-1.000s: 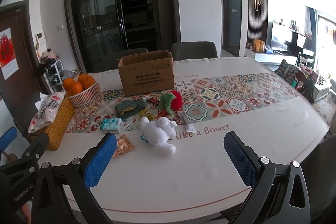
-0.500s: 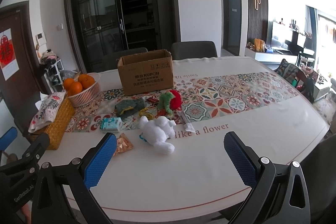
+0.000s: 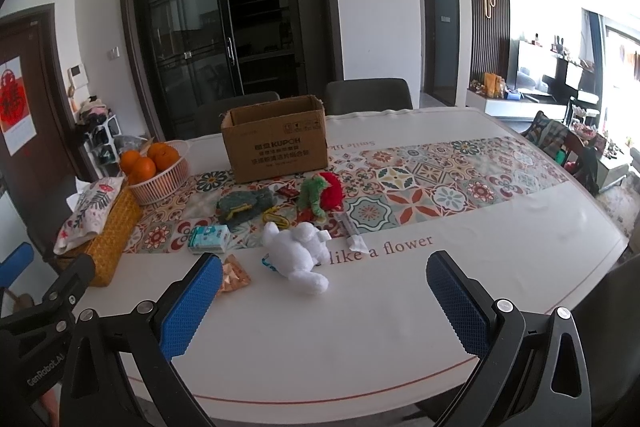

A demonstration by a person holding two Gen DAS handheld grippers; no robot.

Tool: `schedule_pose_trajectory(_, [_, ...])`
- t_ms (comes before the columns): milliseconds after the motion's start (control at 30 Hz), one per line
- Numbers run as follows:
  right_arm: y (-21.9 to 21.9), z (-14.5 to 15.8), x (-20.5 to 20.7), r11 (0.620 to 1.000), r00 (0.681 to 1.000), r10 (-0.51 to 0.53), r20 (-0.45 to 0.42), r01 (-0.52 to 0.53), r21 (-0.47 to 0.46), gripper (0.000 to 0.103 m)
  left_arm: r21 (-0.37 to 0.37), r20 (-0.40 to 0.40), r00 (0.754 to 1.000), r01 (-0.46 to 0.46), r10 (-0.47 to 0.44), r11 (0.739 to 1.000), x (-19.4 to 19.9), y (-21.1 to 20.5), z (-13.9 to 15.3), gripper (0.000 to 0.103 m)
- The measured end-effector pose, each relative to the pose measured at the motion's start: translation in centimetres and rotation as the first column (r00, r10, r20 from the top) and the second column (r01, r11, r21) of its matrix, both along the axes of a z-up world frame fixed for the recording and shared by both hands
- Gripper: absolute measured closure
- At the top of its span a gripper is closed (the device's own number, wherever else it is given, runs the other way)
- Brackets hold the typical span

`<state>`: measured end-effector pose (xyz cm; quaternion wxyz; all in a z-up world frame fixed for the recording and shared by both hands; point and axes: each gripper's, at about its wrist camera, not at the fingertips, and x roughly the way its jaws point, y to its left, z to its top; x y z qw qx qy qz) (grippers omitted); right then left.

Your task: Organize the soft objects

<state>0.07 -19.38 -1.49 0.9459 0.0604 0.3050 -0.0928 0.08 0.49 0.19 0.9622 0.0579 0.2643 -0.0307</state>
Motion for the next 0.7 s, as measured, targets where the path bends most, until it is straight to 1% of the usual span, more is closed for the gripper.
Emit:
schedule_pose_trajectory(133, [0.0,0.0,0.1,1.0,1.0,0.001,0.0,-0.001,0.0,0.0,0.001,-0.002,1.0,0.0,0.0,1.0,-0.1,-0.1,0.0,0.0])
schedule_pose_trajectory(400, [-0.7,-0.2,-0.1,1.0,1.0,0.018,-0.01,-0.018,0.012,0.0,0.014,-0.017,1.0,0.008,-0.008,1.0,0.4,-1.5,0.0,0.0])
schedule_pose_trajectory(533, [-0.8,-1.0,0.8,0.998,0.998,0.057,-0.037,-0.057,0.019,0.0,0.029,-0.045,0.999,0.03,-0.028,0.999,1.3,-2.3,-0.8,0.0])
schedule_pose_trajectory(700, [-1.5,-2.8,2.4,0.994,0.991,0.107,-0.078,-0.104,0.042,0.0,0.066,-0.085,0.996,0.044,-0.039,0.997,2.5,-3.0,-2.7,0.0])
